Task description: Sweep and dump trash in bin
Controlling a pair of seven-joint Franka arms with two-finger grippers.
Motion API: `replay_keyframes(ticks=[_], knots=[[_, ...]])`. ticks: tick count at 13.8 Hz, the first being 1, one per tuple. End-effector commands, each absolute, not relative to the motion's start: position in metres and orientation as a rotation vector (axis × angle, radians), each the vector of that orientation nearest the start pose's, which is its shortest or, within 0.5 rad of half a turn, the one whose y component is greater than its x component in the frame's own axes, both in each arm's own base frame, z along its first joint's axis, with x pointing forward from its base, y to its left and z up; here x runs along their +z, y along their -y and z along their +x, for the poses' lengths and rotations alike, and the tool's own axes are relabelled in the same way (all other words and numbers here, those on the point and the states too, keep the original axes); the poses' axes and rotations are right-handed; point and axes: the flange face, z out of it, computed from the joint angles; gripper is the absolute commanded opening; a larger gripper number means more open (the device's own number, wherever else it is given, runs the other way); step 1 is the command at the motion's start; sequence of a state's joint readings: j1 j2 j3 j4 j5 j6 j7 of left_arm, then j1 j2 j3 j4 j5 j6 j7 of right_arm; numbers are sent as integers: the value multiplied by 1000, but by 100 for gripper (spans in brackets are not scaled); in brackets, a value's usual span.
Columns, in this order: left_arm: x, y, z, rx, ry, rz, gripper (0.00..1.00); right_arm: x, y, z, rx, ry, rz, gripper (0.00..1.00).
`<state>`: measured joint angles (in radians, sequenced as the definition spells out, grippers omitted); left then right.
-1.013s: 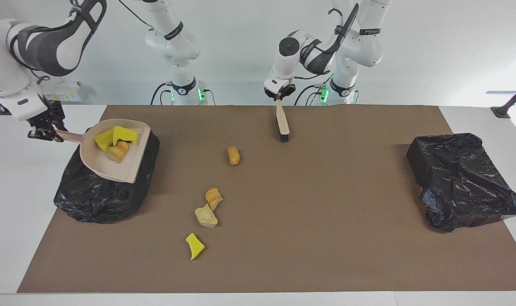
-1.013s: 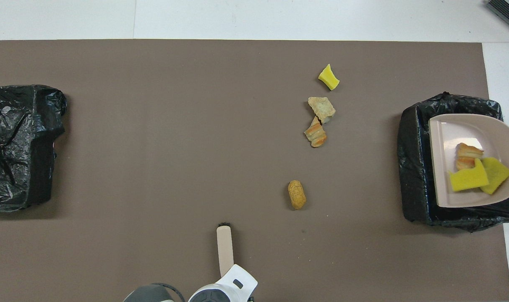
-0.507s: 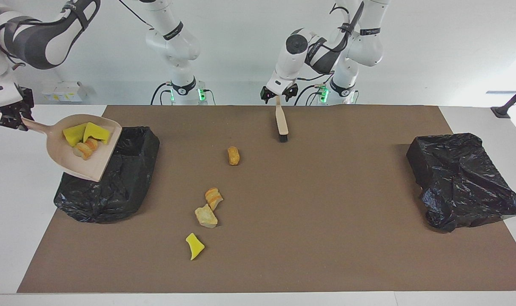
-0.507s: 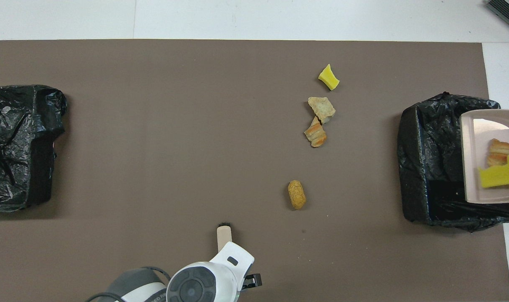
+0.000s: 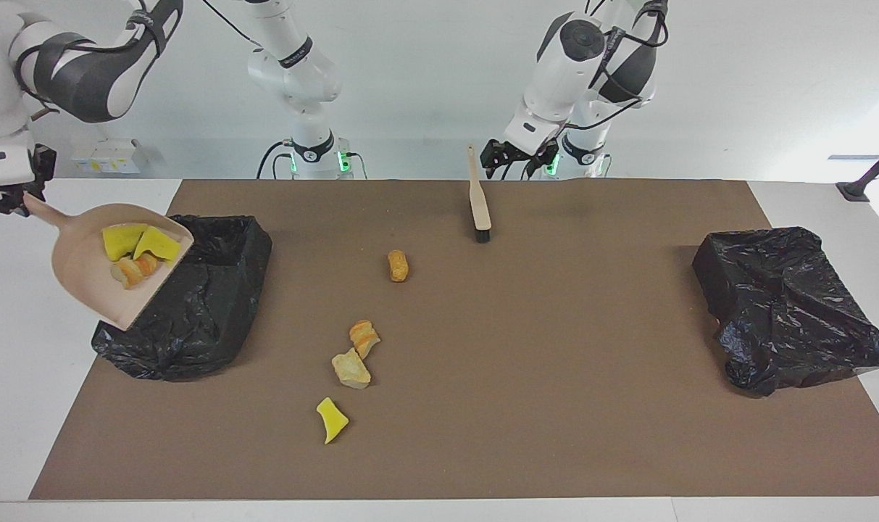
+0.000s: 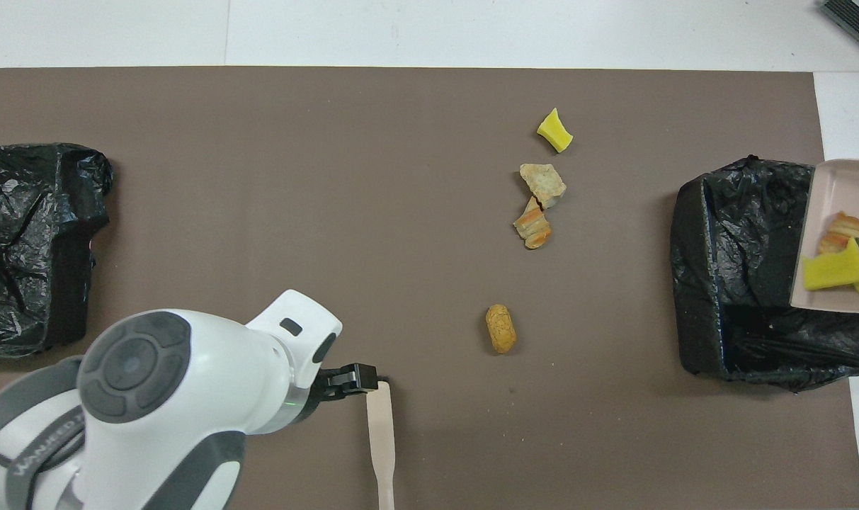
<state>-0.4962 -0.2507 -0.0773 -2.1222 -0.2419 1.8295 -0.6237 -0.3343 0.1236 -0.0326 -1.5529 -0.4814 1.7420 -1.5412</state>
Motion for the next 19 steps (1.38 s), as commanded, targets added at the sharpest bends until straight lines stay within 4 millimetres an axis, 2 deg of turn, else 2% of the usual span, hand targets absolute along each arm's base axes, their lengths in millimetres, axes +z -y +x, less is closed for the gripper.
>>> replay_keyframes(ticks=[1,2,4,6,7,9,12,14,17,18,19], knots=[[549,272,422,98,54,-3199,100,592,235,547,720,1933,-2857,0],[559,262,443,44,5,-3161,100,591,230,547,752,1925,-2867,0],[578,228,480,53,-18,-3151,100,591,220,550,795,1956,-2853,0],[591,188,501,52,-110,-3146,100,592,207,554,860,1986,-2851,0],[595,170,506,43,-167,-3126,100,593,201,555,893,1961,-2880,0],[611,153,509,22,-298,-3064,100,594,192,556,940,1934,-2907,0],[614,123,515,20,-233,-3069,100,596,187,556,967,1921,-2929,0],[617,120,515,10,-287,-3065,100,597,187,556,968,1923,-2929,0],[614,91,526,-5,-197,-3105,100,597,187,556,972,1929,-2924,0],[613,90,527,4,-185,-3119,100,597,187,557,992,1941,-2922,0],[615,88,529,0,-180,-3122,100,600,176,561,1022,1981,-2921,0]])
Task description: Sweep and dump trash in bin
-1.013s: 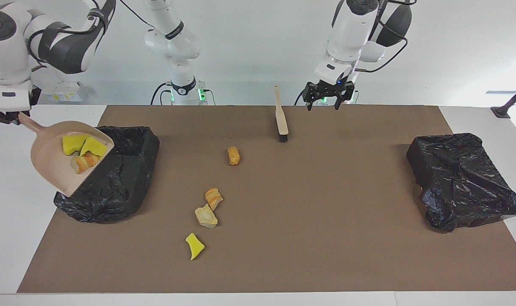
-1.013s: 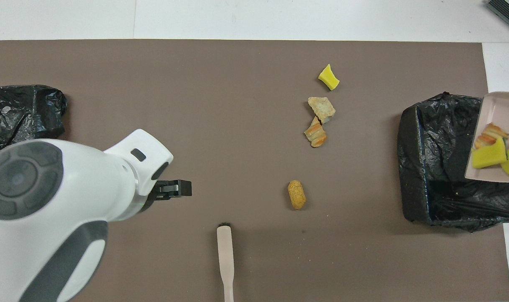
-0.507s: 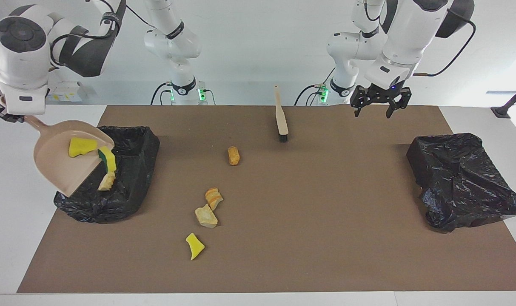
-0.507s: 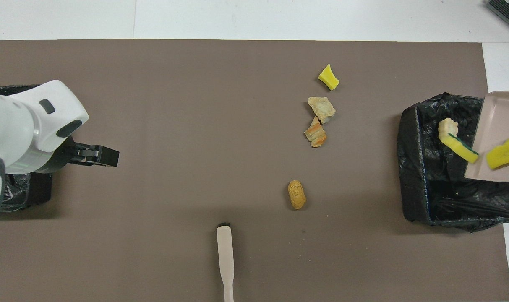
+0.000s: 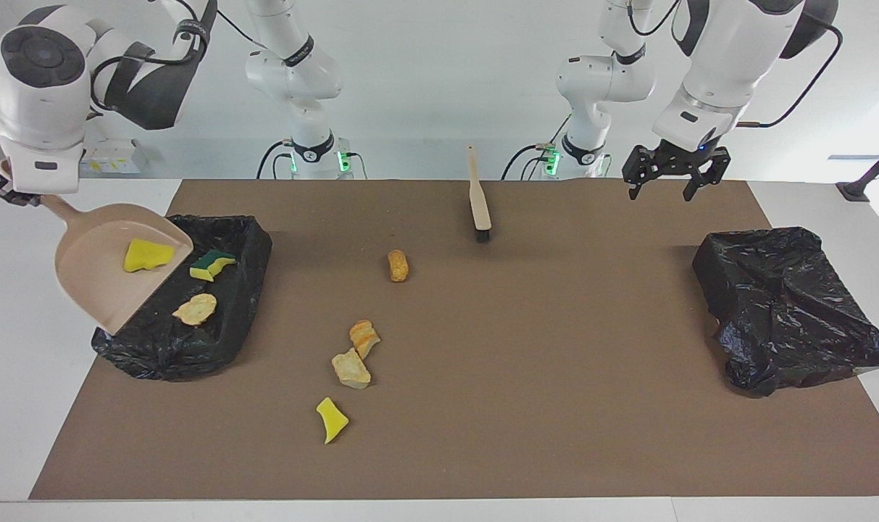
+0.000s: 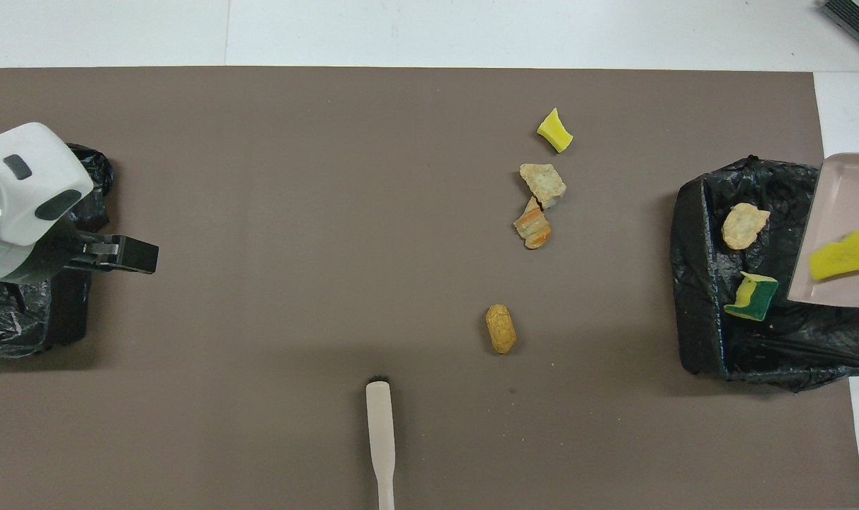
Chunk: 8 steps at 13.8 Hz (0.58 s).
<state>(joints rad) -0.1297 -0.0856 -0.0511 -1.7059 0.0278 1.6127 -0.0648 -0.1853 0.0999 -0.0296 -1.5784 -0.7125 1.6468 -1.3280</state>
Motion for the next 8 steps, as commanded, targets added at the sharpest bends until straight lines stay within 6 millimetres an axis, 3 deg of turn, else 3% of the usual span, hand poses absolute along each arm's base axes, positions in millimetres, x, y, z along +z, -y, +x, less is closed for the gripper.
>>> replay_keyframes(ticks=[1,3,8], knots=[[615,78,537,6,-152,-3115,100,603,158,565,1090,2027,-2923,0],[623,76,548,-19,-142,-3122,100,607,137,564,1225,2023,-2921,0],[623,68,549,-16,-195,-3099,100,609,137,567,1259,2146,-2789,0]])
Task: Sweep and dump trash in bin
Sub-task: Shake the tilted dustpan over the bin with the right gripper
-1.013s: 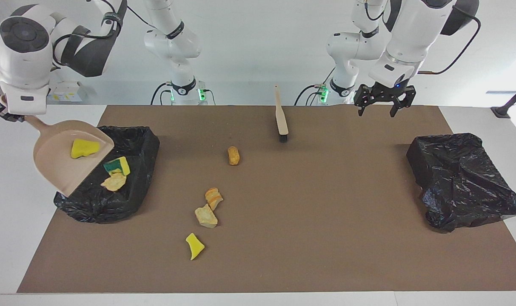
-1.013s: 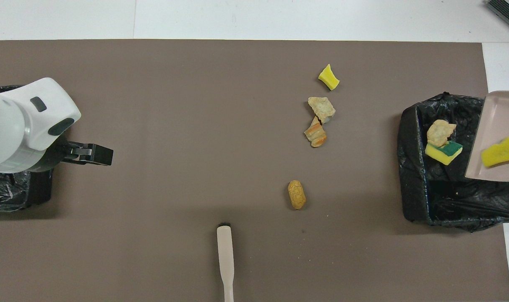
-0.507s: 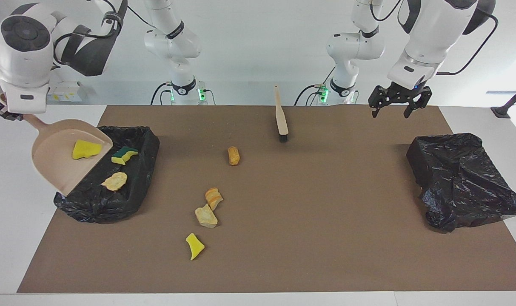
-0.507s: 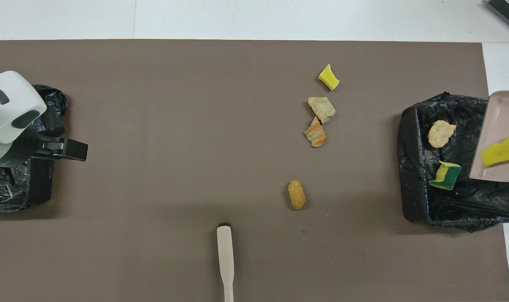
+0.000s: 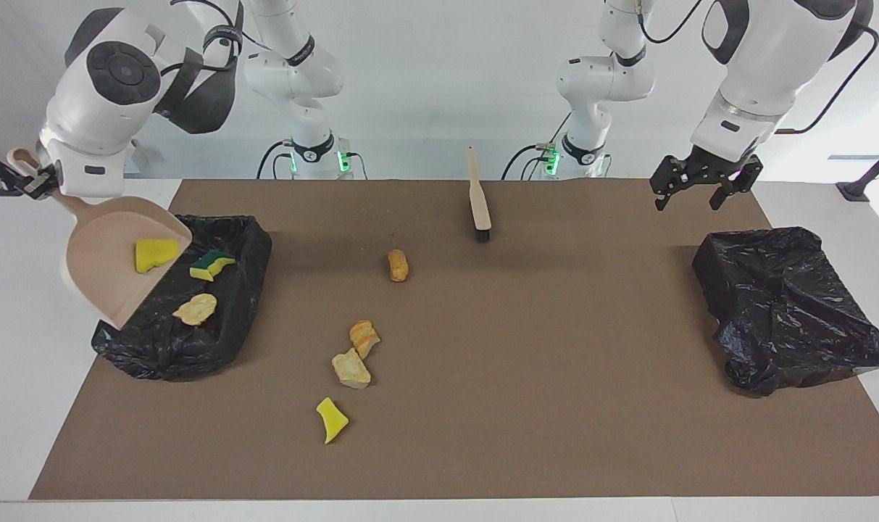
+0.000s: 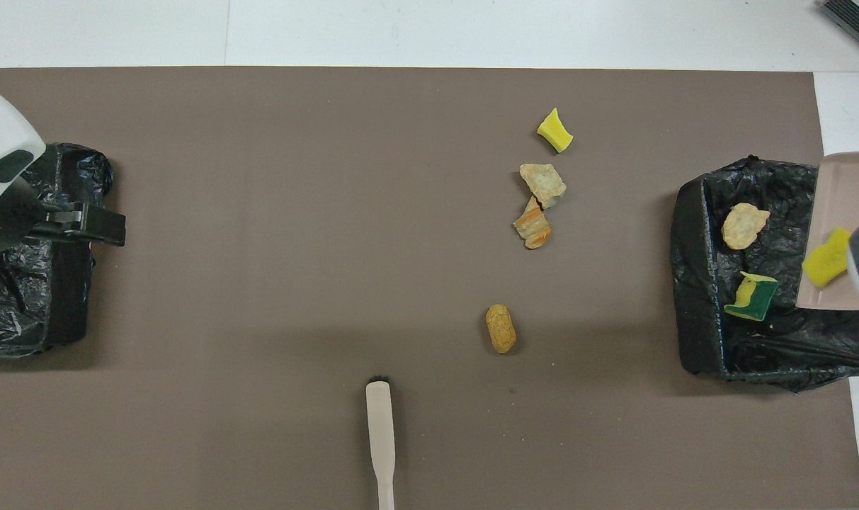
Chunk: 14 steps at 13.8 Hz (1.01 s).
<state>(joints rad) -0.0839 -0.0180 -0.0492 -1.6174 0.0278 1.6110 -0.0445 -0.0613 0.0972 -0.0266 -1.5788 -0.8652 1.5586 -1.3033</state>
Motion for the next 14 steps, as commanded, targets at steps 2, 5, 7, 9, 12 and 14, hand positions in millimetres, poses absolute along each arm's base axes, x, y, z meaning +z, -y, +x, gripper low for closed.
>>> replay_keyframes(ticks=[2,5,7,9,12,14], knots=[[626,69,548,-27,-232,-3099,100,609,138,567,-863,-1483,1891,0],[623,69,547,-22,-232,-3100,100,613,135,570,-875,-1604,1813,0],[625,69,546,-24,-234,-3100,100,618,128,576,-825,-1623,1757,0],[625,68,546,-22,-236,-3100,100,621,125,581,-788,-1630,1721,0],[624,68,546,-19,-234,-3101,100,626,124,582,-783,-1619,1679,0],[623,67,546,-15,-232,-3102,100,628,117,585,-767,-1624,1651,0]])
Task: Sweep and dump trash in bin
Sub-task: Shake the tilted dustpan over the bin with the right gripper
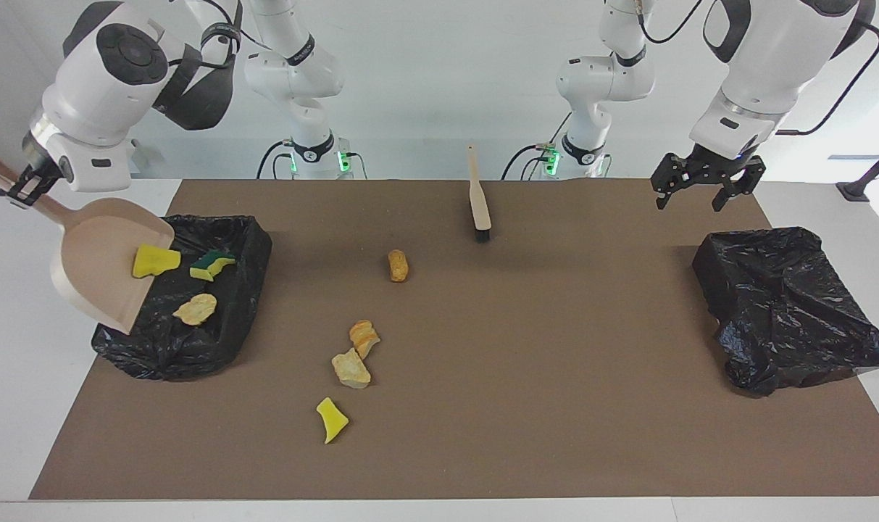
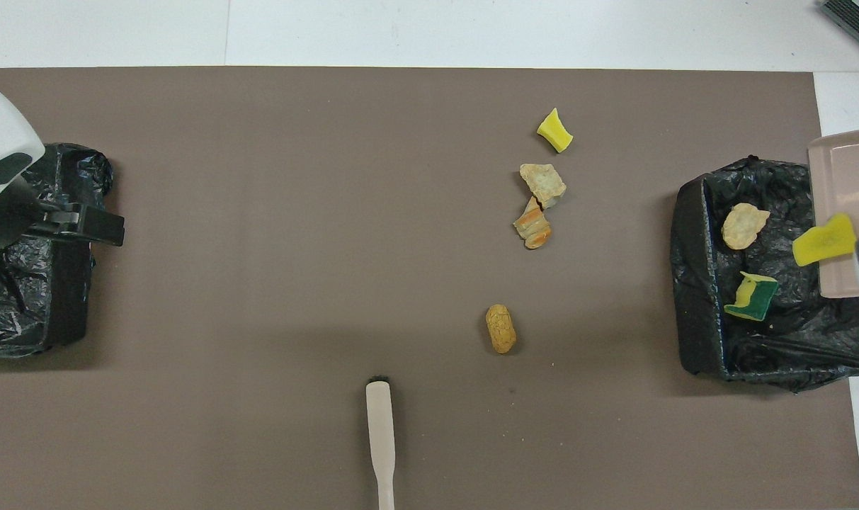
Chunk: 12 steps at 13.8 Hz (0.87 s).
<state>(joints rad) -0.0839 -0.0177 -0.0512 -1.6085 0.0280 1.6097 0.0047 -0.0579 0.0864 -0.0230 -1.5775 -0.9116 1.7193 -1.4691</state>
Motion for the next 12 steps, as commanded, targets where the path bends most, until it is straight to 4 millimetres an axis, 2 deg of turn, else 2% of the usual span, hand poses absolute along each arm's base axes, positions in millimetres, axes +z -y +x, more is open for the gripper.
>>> replay_keyframes(ticks=[1,5,10,12], knots=[[624,67,545,-14,-232,-3101,100,628,116,586,-763,-1628,1653,0],[624,66,545,-14,-227,-3102,100,631,115,577,-753,-1637,1710,0],[623,60,546,-9,-213,-3103,100,629,111,562,-706,-1686,1885,0],[623,60,546,-9,-213,-3103,100,637,112,556,-650,-1689,1972,0]])
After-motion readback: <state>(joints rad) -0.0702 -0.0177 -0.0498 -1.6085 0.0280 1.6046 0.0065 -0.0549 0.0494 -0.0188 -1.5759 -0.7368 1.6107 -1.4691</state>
